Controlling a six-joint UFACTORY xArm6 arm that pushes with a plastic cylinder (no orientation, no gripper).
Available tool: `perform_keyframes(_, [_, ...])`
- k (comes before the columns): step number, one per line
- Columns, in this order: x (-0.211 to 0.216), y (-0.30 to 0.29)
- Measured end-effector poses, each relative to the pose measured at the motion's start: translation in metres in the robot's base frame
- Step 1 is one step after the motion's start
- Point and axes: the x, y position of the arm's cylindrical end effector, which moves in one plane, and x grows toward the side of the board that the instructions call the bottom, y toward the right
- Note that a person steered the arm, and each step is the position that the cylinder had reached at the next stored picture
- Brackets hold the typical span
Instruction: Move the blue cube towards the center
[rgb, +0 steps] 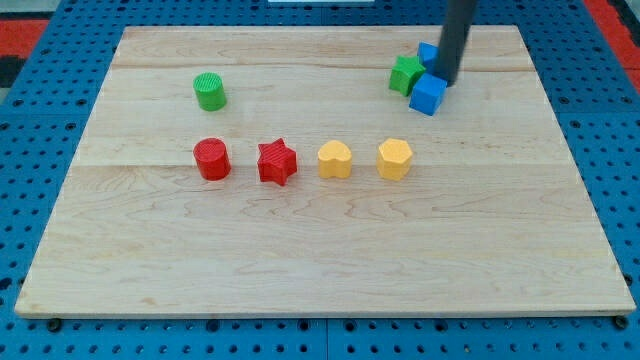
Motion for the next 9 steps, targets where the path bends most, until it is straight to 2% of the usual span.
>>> perform_keyframes(1, [0.013, 0.042])
perform_keyframes(4, [0.025, -0.04])
perform_keyframes(8, [0.005, -0.057])
perform_keyframes(9, [0.005, -0.084])
